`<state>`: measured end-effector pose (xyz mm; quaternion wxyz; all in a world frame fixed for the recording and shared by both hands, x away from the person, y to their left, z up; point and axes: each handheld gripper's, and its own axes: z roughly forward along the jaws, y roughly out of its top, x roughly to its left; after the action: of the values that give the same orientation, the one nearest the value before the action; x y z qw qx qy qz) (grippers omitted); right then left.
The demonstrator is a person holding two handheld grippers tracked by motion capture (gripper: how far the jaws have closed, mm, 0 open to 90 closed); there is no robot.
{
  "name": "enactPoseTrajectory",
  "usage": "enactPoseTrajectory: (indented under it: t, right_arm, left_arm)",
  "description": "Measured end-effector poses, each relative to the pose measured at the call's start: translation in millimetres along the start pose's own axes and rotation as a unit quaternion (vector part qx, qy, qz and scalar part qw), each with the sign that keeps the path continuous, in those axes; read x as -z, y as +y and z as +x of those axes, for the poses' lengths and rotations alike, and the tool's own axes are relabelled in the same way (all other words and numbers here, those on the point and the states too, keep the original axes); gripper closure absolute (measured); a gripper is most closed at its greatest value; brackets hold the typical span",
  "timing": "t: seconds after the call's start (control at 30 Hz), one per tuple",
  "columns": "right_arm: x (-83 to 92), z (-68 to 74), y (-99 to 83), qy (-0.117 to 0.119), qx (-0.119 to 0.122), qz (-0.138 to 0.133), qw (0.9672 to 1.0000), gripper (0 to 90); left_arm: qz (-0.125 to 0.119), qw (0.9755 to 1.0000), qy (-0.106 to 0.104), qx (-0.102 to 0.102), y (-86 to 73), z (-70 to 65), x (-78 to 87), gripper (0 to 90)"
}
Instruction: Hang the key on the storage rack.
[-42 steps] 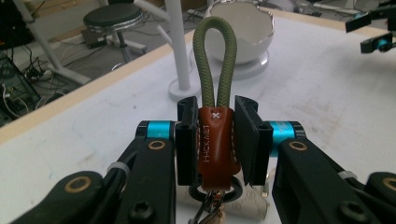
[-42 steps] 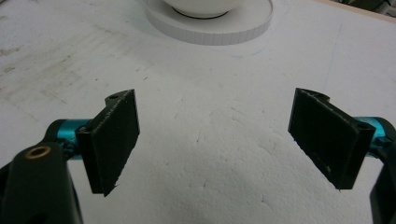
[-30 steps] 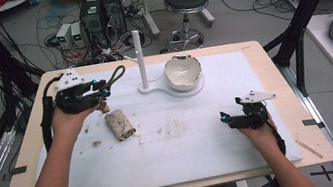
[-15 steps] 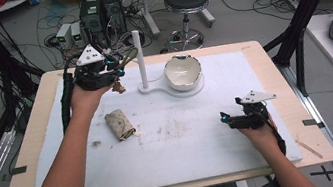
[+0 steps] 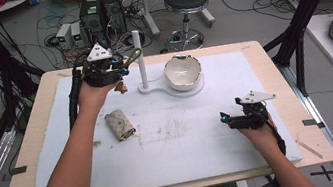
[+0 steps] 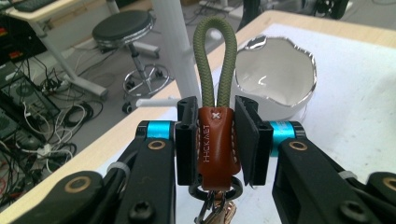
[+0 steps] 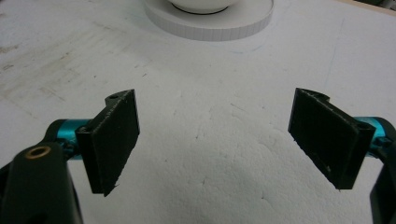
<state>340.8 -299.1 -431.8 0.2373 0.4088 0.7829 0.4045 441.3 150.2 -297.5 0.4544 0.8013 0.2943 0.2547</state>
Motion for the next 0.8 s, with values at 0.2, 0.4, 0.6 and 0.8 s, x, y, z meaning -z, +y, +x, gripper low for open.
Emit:
enactPoseTrajectory:
  t: [0.2,0.4,0.6,0.8]
  right_arm:
    - [0.6,-0.1,-0.6,-0.001,-0.002,-0.001,1.0000,16.6]
    - [0.4,-0.4,-0.6,-0.001,-0.002,-0.001,1.0000,16.6]
    - [2.9,0.2,-1.4,-0.001,-0.002,-0.002,1.0000,16.6]
    - [3.9,-1.6,-1.9,-0.004,-0.005,-0.003,1.0000,16.6]
  left_arm:
    - [0.008,0.9999,0.001,0.009,-2.4,1.0,-7.2,69.5]
    - [0.004,0.9997,0.023,0.005,-2.3,1.1,-5.9,56.8]
    - [-0.019,0.9994,0.021,0.017,-6.8,-1.5,3.3,45.0]
    - [-0.033,0.9988,0.005,0.035,-21.9,-5.3,17.1,36.5]
